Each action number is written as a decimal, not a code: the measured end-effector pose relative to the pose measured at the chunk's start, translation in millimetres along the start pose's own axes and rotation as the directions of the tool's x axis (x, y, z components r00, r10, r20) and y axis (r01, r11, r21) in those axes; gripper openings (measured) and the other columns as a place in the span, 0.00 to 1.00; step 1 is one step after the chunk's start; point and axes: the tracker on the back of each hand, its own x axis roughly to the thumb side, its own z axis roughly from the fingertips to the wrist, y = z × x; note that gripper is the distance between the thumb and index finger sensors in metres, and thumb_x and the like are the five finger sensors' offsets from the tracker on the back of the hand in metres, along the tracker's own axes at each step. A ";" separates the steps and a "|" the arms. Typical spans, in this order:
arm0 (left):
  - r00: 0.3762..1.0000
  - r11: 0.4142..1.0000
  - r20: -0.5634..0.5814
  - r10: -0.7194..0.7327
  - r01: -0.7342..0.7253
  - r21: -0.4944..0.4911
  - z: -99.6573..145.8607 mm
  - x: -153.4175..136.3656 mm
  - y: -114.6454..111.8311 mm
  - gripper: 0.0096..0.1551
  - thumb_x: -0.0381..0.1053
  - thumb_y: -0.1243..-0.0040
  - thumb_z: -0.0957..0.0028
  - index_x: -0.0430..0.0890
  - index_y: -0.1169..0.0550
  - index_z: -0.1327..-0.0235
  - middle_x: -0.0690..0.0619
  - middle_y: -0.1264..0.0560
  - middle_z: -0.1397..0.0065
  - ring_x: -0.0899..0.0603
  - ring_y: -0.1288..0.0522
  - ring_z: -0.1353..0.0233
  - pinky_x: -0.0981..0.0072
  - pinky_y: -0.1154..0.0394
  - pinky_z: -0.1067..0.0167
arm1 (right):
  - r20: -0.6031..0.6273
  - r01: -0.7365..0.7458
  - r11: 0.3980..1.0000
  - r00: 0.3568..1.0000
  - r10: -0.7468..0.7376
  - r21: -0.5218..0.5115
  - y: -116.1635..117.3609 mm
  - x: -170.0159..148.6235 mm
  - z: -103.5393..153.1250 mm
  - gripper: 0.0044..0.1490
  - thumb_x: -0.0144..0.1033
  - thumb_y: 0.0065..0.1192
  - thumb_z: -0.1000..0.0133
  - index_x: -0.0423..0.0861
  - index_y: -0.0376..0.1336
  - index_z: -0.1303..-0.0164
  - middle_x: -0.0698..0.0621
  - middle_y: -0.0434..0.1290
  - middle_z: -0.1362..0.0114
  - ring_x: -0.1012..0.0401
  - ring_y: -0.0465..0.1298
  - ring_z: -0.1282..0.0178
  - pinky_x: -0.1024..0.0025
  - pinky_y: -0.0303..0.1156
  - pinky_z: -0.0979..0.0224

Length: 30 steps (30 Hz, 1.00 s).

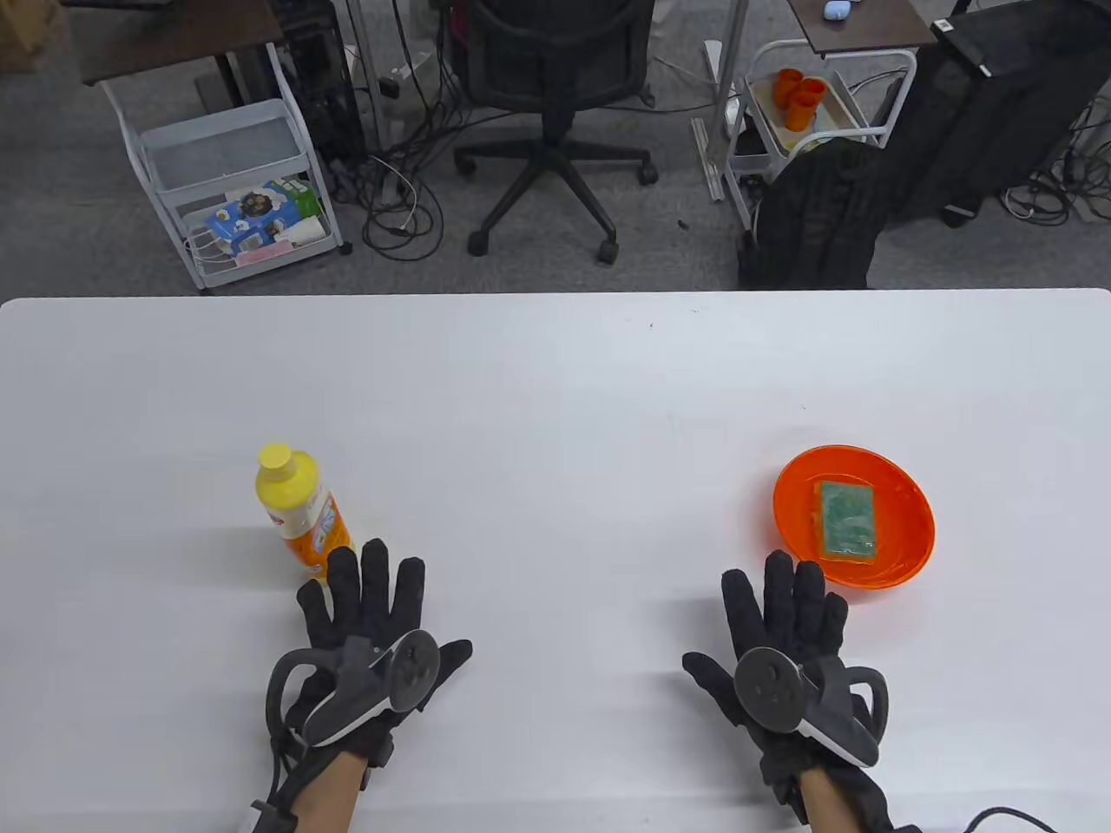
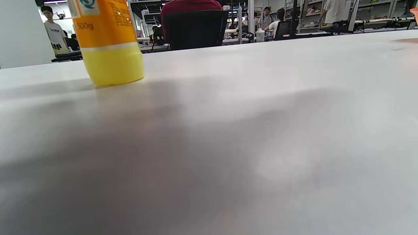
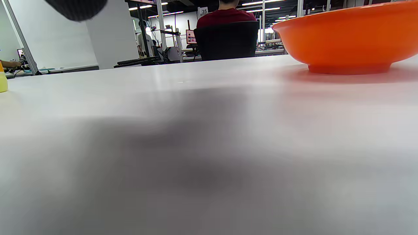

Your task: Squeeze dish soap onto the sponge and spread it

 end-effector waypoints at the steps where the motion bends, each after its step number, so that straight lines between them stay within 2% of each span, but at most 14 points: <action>1: 1.000 1.000 0.002 -0.004 0.004 -0.001 0.2 0.7 0.1 0.62 0.82 0.66 0.46 0.44 0.57 0.10 0.30 0.64 0.09 0.21 0.67 0.17 0.20 0.61 0.30 | 0.002 0.000 1.000 1.000 0.000 0.001 0.0 -0.1 0.2 0.61 0.73 0.42 0.37 0.43 0.33 0.08 0.27 0.25 0.12 0.29 0.25 0.18 0.27 0.30 0.22; 10: 0.999 0.998 0.014 -0.033 0.032 0.053 5.6 7.0 3.7 0.62 0.82 0.66 0.47 0.43 0.57 0.11 0.30 0.63 0.09 0.21 0.66 0.16 0.20 0.61 0.29 | 0.008 0.016 0.999 1.000 -0.016 -0.027 -4.3 -0.8 1.0 0.62 0.72 0.45 0.37 0.43 0.33 0.08 0.27 0.26 0.11 0.29 0.27 0.16 0.27 0.30 0.22; 14: 0.999 0.997 0.011 -0.035 0.034 0.072 7.8 8.5 2.5 0.62 0.82 0.65 0.47 0.43 0.56 0.11 0.30 0.63 0.09 0.21 0.66 0.16 0.21 0.61 0.29 | -0.006 0.028 0.997 1.000 -0.029 -0.075 -22.6 -4.6 -2.6 0.64 0.73 0.51 0.40 0.44 0.35 0.08 0.30 0.29 0.09 0.31 0.30 0.13 0.29 0.33 0.18; 16: 0.999 0.997 0.013 -0.045 0.045 0.063 7.6 10.2 1.5 0.62 0.81 0.65 0.47 0.43 0.56 0.11 0.31 0.63 0.09 0.21 0.65 0.16 0.21 0.61 0.29 | -0.035 -0.029 0.993 0.999 0.026 -0.112 -34.7 -14.9 -5.7 0.65 0.72 0.55 0.41 0.43 0.37 0.08 0.31 0.34 0.08 0.32 0.34 0.12 0.30 0.36 0.16; 18: 0.999 0.997 0.014 -0.045 0.044 0.061 7.5 10.8 1.2 0.61 0.81 0.65 0.46 0.43 0.56 0.11 0.30 0.63 0.10 0.21 0.65 0.16 0.21 0.61 0.29 | -0.093 -0.047 0.993 0.995 0.037 -0.105 -43.0 -28.5 -10.1 0.65 0.70 0.59 0.43 0.43 0.39 0.09 0.33 0.40 0.06 0.33 0.38 0.10 0.30 0.39 0.14; 20: 0.999 0.997 0.011 -0.044 0.044 0.059 7.4 10.9 1.2 0.61 0.81 0.65 0.46 0.44 0.56 0.11 0.31 0.63 0.10 0.21 0.65 0.16 0.21 0.61 0.29 | -0.148 -0.052 0.996 0.988 0.041 -0.077 -45.8 -46.7 -14.5 0.62 0.67 0.63 0.45 0.43 0.44 0.11 0.36 0.48 0.07 0.35 0.45 0.09 0.30 0.44 0.13; 23: 0.999 0.997 0.007 -0.042 0.042 0.058 7.6 10.3 1.6 0.61 0.81 0.65 0.46 0.44 0.56 0.11 0.31 0.63 0.10 0.22 0.66 0.16 0.21 0.61 0.29 | -0.184 -0.129 0.988 0.976 0.112 -0.084 -42.6 -63.2 -15.2 0.58 0.62 0.68 0.45 0.44 0.49 0.14 0.40 0.54 0.10 0.37 0.51 0.12 0.33 0.48 0.12; 28: 0.999 0.999 0.007 -0.040 0.040 0.034 4.5 8.7 -0.6 0.61 0.81 0.65 0.46 0.43 0.58 0.12 0.30 0.64 0.10 0.22 0.66 0.16 0.22 0.62 0.29 | -0.238 -0.181 0.976 0.960 0.150 -0.118 -34.8 -86.8 -21.2 0.47 0.53 0.73 0.45 0.48 0.54 0.21 0.45 0.60 0.16 0.41 0.56 0.15 0.34 0.48 0.12; 30: 0.999 0.999 0.008 -0.032 0.031 0.027 4.1 7.8 -0.8 0.61 0.81 0.65 0.46 0.43 0.58 0.12 0.30 0.64 0.10 0.22 0.66 0.16 0.22 0.62 0.29 | -0.245 -0.211 0.972 0.952 0.181 -0.102 -31.3 -90.0 -26.7 0.43 0.51 0.73 0.44 0.49 0.56 0.23 0.46 0.62 0.18 0.41 0.57 0.16 0.34 0.49 0.12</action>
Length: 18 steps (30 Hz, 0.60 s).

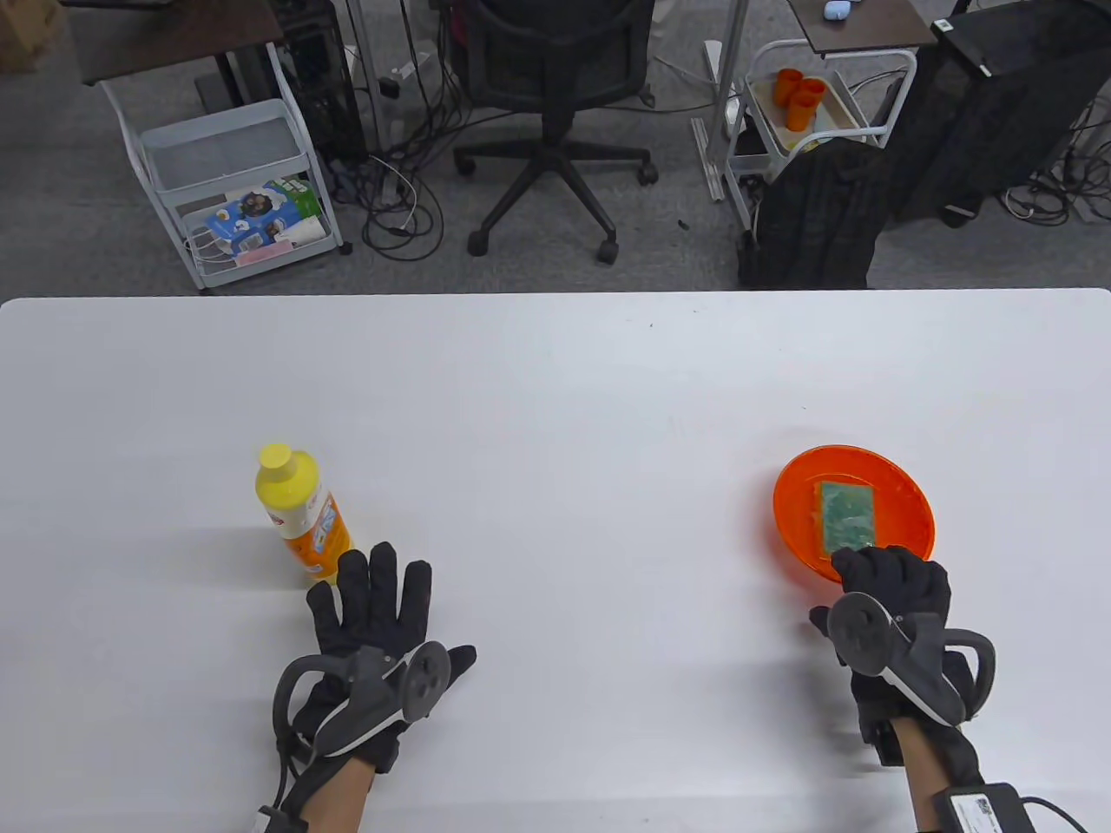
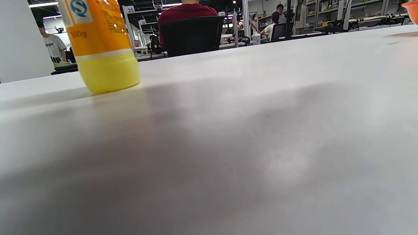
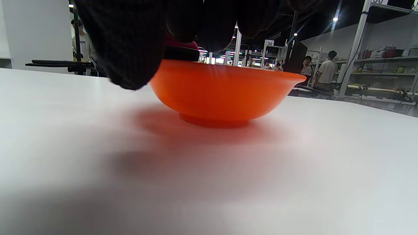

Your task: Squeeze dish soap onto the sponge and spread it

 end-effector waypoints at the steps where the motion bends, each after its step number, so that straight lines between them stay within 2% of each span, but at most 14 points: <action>1: 1.000 1.000 0.000 0.004 -0.004 -0.001 -0.1 -0.2 0.0 0.61 0.81 0.65 0.46 0.43 0.58 0.12 0.30 0.64 0.10 0.22 0.66 0.16 0.22 0.62 0.29 | -0.008 -0.019 1.000 1.000 0.019 0.003 2.3 0.2 -3.1 0.41 0.49 0.74 0.43 0.49 0.57 0.25 0.47 0.62 0.19 0.42 0.58 0.16 0.35 0.49 0.12; 6: 1.000 1.000 -0.003 0.001 -0.001 0.005 -0.3 0.8 0.1 0.61 0.81 0.65 0.46 0.43 0.58 0.12 0.31 0.64 0.10 0.22 0.66 0.16 0.22 0.62 0.28 | -0.038 -0.055 0.998 0.998 0.054 -0.018 11.0 4.6 -13.0 0.30 0.41 0.74 0.41 0.51 0.61 0.32 0.50 0.67 0.24 0.44 0.63 0.20 0.37 0.53 0.13; 11: 1.000 1.000 -0.009 0.003 -0.003 0.013 -0.3 -0.4 -0.2 0.61 0.81 0.65 0.46 0.43 0.58 0.12 0.30 0.64 0.10 0.22 0.66 0.16 0.22 0.62 0.28 | -0.059 -0.083 0.996 0.995 0.082 -0.028 16.0 8.7 -17.1 0.26 0.40 0.72 0.40 0.52 0.63 0.34 0.51 0.69 0.27 0.46 0.66 0.23 0.39 0.57 0.14; 18: 1.000 1.000 -0.015 0.023 -0.023 0.016 -1.2 -1.2 -0.2 0.61 0.80 0.65 0.45 0.42 0.59 0.12 0.30 0.64 0.10 0.22 0.66 0.16 0.23 0.62 0.28 | -0.030 -0.156 0.982 0.988 0.154 -0.102 22.1 14.0 -13.5 0.23 0.40 0.68 0.38 0.54 0.64 0.34 0.51 0.70 0.28 0.47 0.70 0.28 0.41 0.61 0.15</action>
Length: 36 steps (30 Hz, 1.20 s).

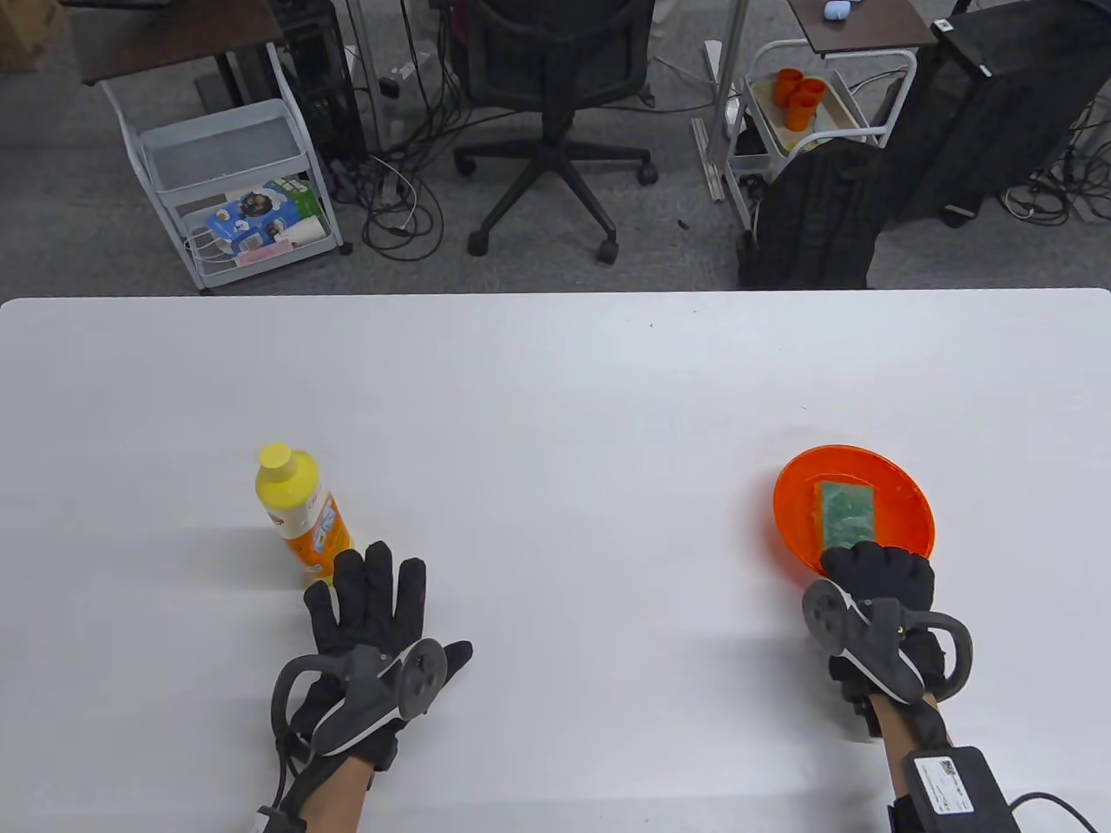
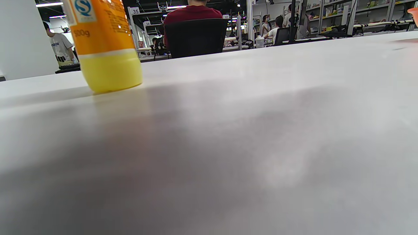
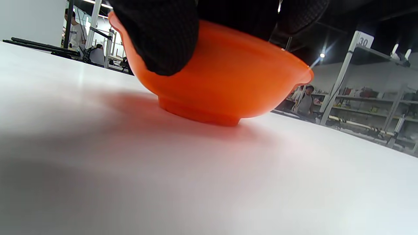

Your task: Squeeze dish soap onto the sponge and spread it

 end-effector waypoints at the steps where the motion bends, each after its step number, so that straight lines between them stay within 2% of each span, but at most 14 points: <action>1: 1.000 1.000 0.001 0.003 -0.003 0.003 -0.2 0.8 0.2 0.60 0.79 0.65 0.45 0.42 0.59 0.12 0.30 0.63 0.10 0.22 0.65 0.16 0.23 0.62 0.28 | 0.004 -0.013 1.000 1.000 0.013 -0.014 0.0 0.9 0.2 0.23 0.39 0.68 0.38 0.54 0.64 0.34 0.51 0.70 0.28 0.48 0.71 0.28 0.41 0.62 0.16; 5: 1.000 1.000 0.007 -0.004 0.004 0.009 -1.2 3.3 0.6 0.59 0.78 0.66 0.44 0.42 0.59 0.12 0.30 0.64 0.10 0.22 0.66 0.16 0.23 0.62 0.28 | 0.035 -0.044 0.998 0.998 0.046 -0.047 -2.0 3.4 -2.7 0.23 0.39 0.65 0.39 0.53 0.63 0.33 0.51 0.70 0.28 0.49 0.72 0.30 0.42 0.64 0.17; 10: 1.000 1.000 0.004 0.000 0.000 0.003 -3.6 1.5 -1.1 0.58 0.77 0.66 0.43 0.41 0.59 0.13 0.31 0.63 0.10 0.23 0.65 0.16 0.23 0.62 0.28 | 0.064 -0.086 0.996 0.994 0.088 -0.035 -2.8 7.0 -9.1 0.25 0.37 0.61 0.40 0.52 0.60 0.33 0.51 0.70 0.28 0.50 0.73 0.31 0.42 0.65 0.18; 21: 1.000 1.000 0.003 0.004 -0.004 0.006 -5.2 -0.4 -3.0 0.58 0.77 0.66 0.43 0.41 0.59 0.13 0.31 0.64 0.10 0.23 0.66 0.16 0.24 0.62 0.28 | 0.039 -0.116 0.987 0.992 0.121 -0.110 -8.2 12.5 -18.9 0.25 0.34 0.55 0.42 0.51 0.57 0.33 0.51 0.68 0.29 0.50 0.72 0.33 0.42 0.66 0.19; 28: 1.000 1.000 0.003 0.003 -0.003 0.017 -5.4 -1.2 -2.7 0.59 0.78 0.66 0.43 0.41 0.59 0.13 0.30 0.64 0.10 0.22 0.66 0.16 0.24 0.62 0.28 | 0.142 -0.093 0.968 0.981 0.129 -0.234 -45.9 41.0 -9.3 0.26 0.35 0.56 0.43 0.50 0.59 0.34 0.51 0.69 0.30 0.51 0.74 0.35 0.43 0.68 0.21; 36: 1.000 1.000 0.009 -0.001 0.001 0.031 -4.2 -0.1 -2.0 0.59 0.78 0.65 0.44 0.41 0.58 0.12 0.31 0.64 0.10 0.22 0.65 0.16 0.24 0.61 0.27 | 0.298 -0.013 0.941 0.947 0.120 -0.338 -84.2 107.2 14.7 0.26 0.35 0.57 0.43 0.49 0.60 0.34 0.50 0.71 0.31 0.51 0.75 0.36 0.43 0.70 0.23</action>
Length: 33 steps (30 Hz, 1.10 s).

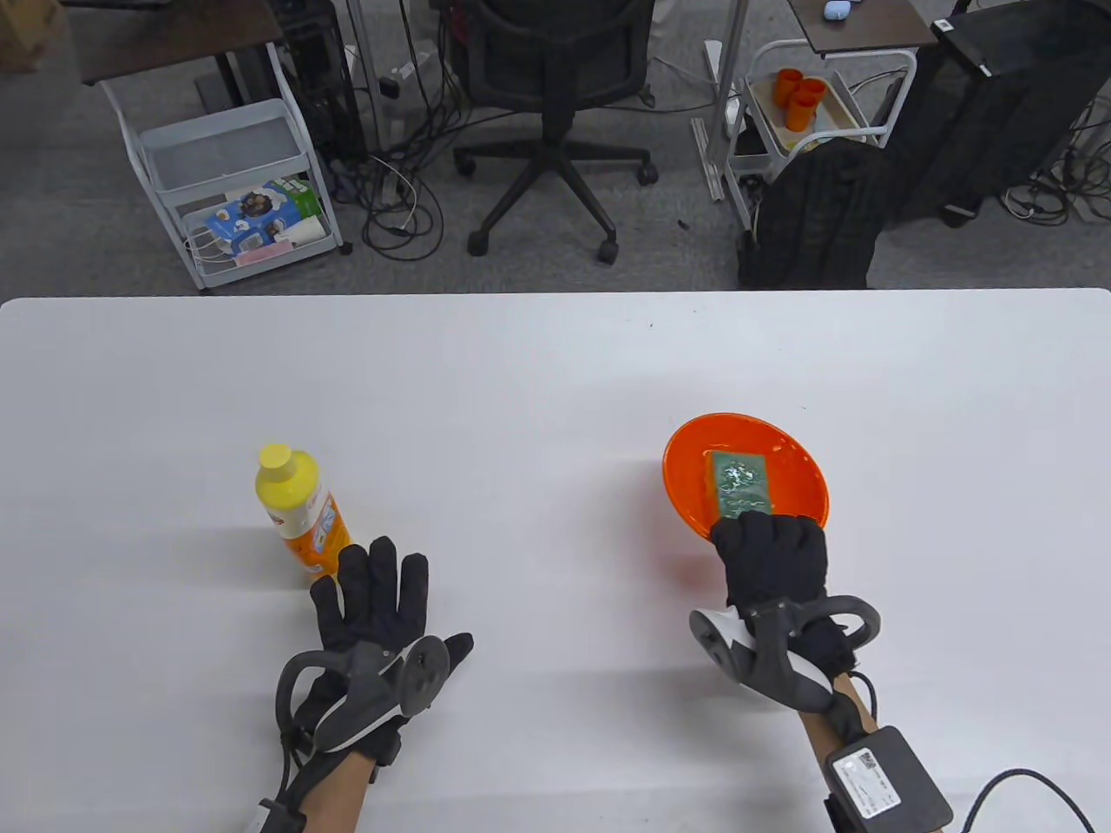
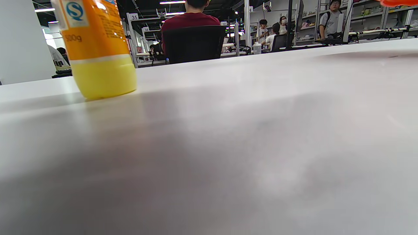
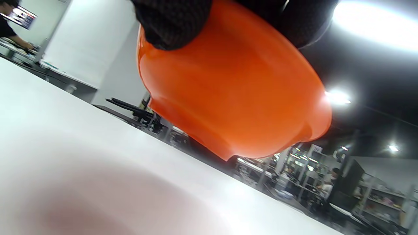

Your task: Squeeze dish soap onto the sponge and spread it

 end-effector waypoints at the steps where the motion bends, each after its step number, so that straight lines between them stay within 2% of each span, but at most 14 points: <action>1: 1.000 1.000 0.000 0.002 -0.002 0.003 0.2 -0.3 0.5 0.59 0.78 0.65 0.44 0.41 0.58 0.12 0.30 0.64 0.10 0.22 0.65 0.16 0.24 0.61 0.27 | 0.026 0.008 1.000 1.000 -0.008 -0.012 -4.4 11.9 -1.6 0.26 0.35 0.57 0.43 0.49 0.60 0.34 0.50 0.71 0.31 0.51 0.76 0.37 0.43 0.70 0.23; 5: 1.000 1.000 0.009 0.019 -0.019 0.010 1.5 -1.6 1.2 0.59 0.78 0.65 0.44 0.41 0.58 0.13 0.30 0.63 0.10 0.22 0.65 0.16 0.24 0.61 0.27 | 0.101 0.044 0.999 0.994 -0.041 -0.025 -11.4 51.9 -8.6 0.26 0.35 0.57 0.43 0.48 0.60 0.34 0.50 0.71 0.32 0.51 0.76 0.37 0.43 0.71 0.24; 9: 1.000 1.000 0.025 0.017 -0.017 0.013 3.7 -0.2 2.2 0.59 0.78 0.65 0.44 0.41 0.58 0.13 0.30 0.63 0.11 0.23 0.65 0.16 0.24 0.61 0.27 | 0.126 0.053 0.999 0.991 -0.052 -0.007 -7.1 87.6 -16.0 0.26 0.34 0.58 0.44 0.47 0.61 0.34 0.49 0.72 0.33 0.51 0.77 0.39 0.43 0.71 0.25; 15: 0.999 1.000 0.027 0.017 -0.017 0.010 4.3 -0.4 2.0 0.59 0.78 0.65 0.44 0.41 0.58 0.13 0.30 0.64 0.11 0.22 0.65 0.16 0.24 0.61 0.27 | 0.156 0.056 0.998 0.986 -0.059 0.022 2.9 116.2 -21.3 0.26 0.35 0.59 0.44 0.48 0.61 0.34 0.49 0.72 0.32 0.51 0.77 0.39 0.44 0.71 0.25; 22: 1.000 0.997 0.013 0.013 -0.014 0.072 5.1 -1.4 3.2 0.60 0.78 0.64 0.44 0.41 0.57 0.13 0.31 0.62 0.10 0.23 0.64 0.15 0.25 0.61 0.27 | 0.185 0.054 0.998 0.981 -0.056 0.018 11.0 127.0 -15.8 0.26 0.35 0.63 0.43 0.48 0.63 0.34 0.48 0.73 0.32 0.51 0.77 0.38 0.44 0.72 0.24; 27: 1.000 0.998 0.013 0.013 -0.014 0.066 5.0 -0.6 3.2 0.60 0.78 0.63 0.44 0.41 0.57 0.13 0.31 0.63 0.10 0.23 0.64 0.15 0.25 0.61 0.27 | 0.182 0.119 0.993 0.976 -0.122 0.025 8.3 122.7 -12.7 0.25 0.38 0.70 0.43 0.49 0.65 0.36 0.49 0.75 0.33 0.51 0.79 0.38 0.46 0.73 0.25; 33: 1.000 0.996 0.014 0.013 -0.014 0.088 6.0 -0.2 3.8 0.59 0.78 0.63 0.44 0.41 0.56 0.13 0.31 0.62 0.10 0.23 0.63 0.15 0.25 0.61 0.27 | 0.182 0.200 0.975 0.960 -0.214 0.091 15.6 119.1 -8.1 0.26 0.39 0.74 0.42 0.49 0.65 0.36 0.50 0.75 0.33 0.51 0.79 0.39 0.46 0.73 0.25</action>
